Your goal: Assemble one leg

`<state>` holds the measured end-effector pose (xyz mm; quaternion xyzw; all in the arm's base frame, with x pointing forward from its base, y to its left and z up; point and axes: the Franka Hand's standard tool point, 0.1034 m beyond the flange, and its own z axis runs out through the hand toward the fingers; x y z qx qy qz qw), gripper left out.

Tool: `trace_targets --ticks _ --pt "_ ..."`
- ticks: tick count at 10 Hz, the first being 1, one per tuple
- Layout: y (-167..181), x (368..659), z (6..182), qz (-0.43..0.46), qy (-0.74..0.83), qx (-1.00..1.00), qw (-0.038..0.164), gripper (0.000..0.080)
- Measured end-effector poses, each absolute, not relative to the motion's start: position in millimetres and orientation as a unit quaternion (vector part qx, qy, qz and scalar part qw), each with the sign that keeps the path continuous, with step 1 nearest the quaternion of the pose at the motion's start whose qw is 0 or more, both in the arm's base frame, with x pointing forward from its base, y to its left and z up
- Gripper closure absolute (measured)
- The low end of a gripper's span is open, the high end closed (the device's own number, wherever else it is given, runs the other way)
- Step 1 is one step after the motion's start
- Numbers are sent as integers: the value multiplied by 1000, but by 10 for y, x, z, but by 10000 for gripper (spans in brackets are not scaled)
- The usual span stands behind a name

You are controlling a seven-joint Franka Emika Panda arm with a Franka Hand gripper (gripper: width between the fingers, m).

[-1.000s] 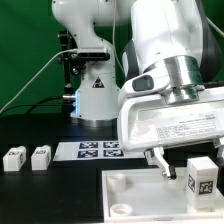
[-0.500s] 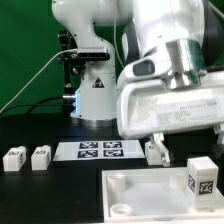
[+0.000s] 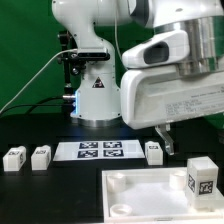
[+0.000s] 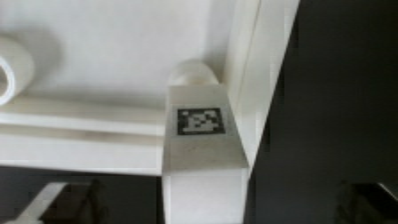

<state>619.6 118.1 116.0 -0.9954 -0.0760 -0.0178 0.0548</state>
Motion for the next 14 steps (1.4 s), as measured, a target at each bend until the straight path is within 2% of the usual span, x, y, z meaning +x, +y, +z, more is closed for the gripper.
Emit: trace_targets --ticks 2,7,11,14 --pt "1186 6240 1076 48 -78 -994 58 150" --pt "1161 6242 1043 52 -81 -994 59 150" --pt "1167 6296 884 68 -36 -995 57 150" --pt "1192 6297 847 65 -37 -996 57 150"
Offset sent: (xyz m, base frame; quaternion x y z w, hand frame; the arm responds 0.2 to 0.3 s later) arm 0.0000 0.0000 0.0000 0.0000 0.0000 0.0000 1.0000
